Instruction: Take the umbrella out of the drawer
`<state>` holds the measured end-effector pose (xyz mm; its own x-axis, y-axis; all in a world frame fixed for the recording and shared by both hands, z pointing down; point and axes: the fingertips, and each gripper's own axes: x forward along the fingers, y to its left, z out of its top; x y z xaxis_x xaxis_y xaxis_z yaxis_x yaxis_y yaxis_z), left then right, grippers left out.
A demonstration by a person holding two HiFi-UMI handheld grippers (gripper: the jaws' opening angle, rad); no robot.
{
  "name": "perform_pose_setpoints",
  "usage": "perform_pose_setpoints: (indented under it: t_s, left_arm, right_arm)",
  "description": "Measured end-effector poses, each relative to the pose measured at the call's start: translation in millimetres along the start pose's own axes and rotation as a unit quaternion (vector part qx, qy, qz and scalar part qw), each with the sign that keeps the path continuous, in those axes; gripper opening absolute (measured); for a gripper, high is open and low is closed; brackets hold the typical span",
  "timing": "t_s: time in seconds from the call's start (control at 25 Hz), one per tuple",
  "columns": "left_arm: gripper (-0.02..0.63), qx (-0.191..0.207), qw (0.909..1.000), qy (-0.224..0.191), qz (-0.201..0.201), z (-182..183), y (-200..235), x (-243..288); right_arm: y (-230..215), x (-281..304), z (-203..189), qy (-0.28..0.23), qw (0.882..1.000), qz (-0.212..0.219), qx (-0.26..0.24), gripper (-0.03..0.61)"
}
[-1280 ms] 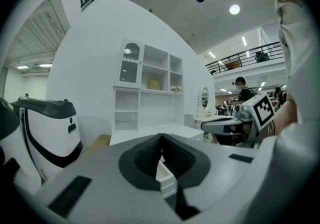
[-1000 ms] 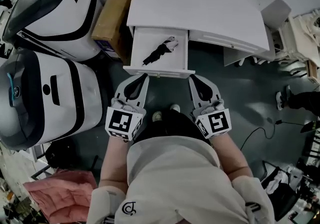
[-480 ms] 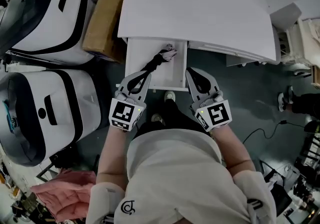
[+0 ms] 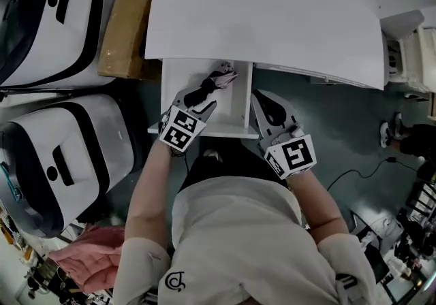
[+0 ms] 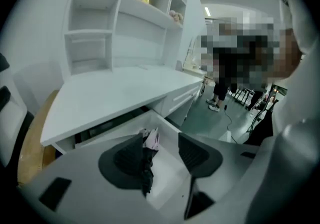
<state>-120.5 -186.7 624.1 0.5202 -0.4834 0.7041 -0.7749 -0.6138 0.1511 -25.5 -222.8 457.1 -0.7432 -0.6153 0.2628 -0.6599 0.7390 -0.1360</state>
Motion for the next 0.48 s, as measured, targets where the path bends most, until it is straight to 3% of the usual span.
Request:
perform_pose_setpoints:
  t_s: [0.2,0.48]
  left_arm:
    - [0.283,-0.001,0.9965,0.083,-0.009,-33.4,15.1,50.5]
    - [0.350,0.008,0.9888,0.145,-0.035,-58.7,27.3,108.0]
  right_arm:
    - [-15.4,11.9,-17.0,0.013,1.000,-0.001,0.026,0.006]
    - [-45.1,29.1,-26.8,0.020,0.999,-0.011,0.036,0.006]
